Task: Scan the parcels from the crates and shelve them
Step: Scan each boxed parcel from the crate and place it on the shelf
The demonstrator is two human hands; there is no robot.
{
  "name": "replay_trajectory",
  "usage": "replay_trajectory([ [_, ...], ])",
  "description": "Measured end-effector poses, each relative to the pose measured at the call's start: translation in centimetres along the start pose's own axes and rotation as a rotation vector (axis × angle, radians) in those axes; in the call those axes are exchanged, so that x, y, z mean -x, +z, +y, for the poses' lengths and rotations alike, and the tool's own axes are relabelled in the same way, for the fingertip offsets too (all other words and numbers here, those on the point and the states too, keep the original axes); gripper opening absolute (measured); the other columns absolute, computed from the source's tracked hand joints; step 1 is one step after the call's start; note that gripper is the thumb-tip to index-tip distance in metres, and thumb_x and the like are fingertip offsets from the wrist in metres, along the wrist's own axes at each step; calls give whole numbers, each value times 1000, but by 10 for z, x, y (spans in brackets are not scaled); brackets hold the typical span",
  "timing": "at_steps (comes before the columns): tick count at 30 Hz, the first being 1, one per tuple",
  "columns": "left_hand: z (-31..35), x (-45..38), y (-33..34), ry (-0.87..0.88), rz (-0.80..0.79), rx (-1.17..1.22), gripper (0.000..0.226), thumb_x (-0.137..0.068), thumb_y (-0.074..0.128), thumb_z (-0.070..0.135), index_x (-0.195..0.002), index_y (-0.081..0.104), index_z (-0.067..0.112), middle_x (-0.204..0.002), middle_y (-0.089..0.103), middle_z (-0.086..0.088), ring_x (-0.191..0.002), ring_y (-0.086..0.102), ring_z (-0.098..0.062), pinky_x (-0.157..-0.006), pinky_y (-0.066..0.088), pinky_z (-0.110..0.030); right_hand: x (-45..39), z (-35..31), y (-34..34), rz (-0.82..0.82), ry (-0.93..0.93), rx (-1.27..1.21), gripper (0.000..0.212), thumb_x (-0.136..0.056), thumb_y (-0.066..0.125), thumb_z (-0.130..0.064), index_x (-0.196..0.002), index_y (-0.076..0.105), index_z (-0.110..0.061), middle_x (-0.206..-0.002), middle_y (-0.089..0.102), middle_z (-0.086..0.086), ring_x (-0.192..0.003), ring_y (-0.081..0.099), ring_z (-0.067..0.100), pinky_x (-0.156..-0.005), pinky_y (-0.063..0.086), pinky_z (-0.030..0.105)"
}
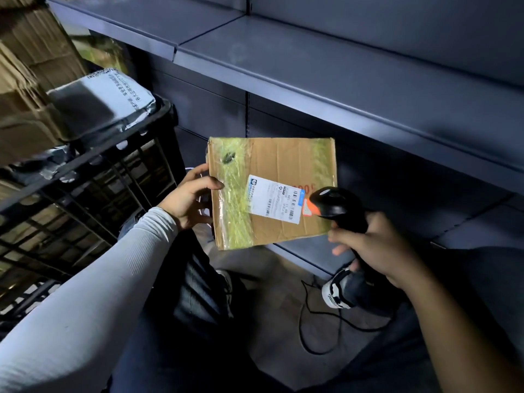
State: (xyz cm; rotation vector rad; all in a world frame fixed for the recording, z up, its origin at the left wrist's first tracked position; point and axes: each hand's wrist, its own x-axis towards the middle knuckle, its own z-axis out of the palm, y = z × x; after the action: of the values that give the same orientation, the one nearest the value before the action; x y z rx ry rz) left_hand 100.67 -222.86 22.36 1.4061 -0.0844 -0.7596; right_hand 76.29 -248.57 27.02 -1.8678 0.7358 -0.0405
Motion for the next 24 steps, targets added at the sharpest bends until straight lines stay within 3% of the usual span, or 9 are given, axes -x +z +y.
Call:
replay_trajectory([
  [6, 3, 4, -1, -26, 95, -19, 86, -55, 77, 27, -139, 57, 26, -116, 65, -2, -104, 60, -22, -71, 59, -51, 12, -13, 2, -59, -28, 124, 3, -88, 67, -5, -86, 68, -3, -65, 72, 6, -54, 70, 23, -47, 48, 29],
  [10, 5, 9, 2, -26, 79, -38, 75, -62, 73, 24, -136, 60, 26, -113, 64, -2, -101, 60, -20, -70, 59, -50, 18, -14, -5, -70, -48, 193, 8, -84, 65, -6, -82, 66, 2, -56, 65, 6, -44, 61, 21, -44, 45, 27],
  [16, 4, 8, 2, -28, 56, -60, 66, -67, 69, 23, -133, 62, 27, -112, 65, -1, -103, 60, -22, -76, 57, -52, 21, -15, -6, -65, -64, 275, 11, -80, 67, -11, -83, 63, -1, -67, 68, 19, -43, 59, 18, -49, 47, 31],
  [21, 3, 9, -1, -40, 67, -56, 72, -66, 72, 24, -136, 60, 30, -119, 65, -2, -115, 59, -25, -88, 53, -64, 19, -12, -3, -36, -74, 306, 18, -79, 68, -17, -80, 59, -1, -61, 65, 19, -41, 60, 16, -46, 45, 29],
  [24, 5, 14, 2, -35, 79, -50, 69, -67, 71, 24, -135, 60, 30, -116, 66, -2, -112, 60, -25, -88, 53, -63, 17, -11, -2, 7, -77, 288, 16, -82, 69, -14, -81, 62, 0, -53, 61, 11, -37, 57, 12, -47, 42, 25],
])
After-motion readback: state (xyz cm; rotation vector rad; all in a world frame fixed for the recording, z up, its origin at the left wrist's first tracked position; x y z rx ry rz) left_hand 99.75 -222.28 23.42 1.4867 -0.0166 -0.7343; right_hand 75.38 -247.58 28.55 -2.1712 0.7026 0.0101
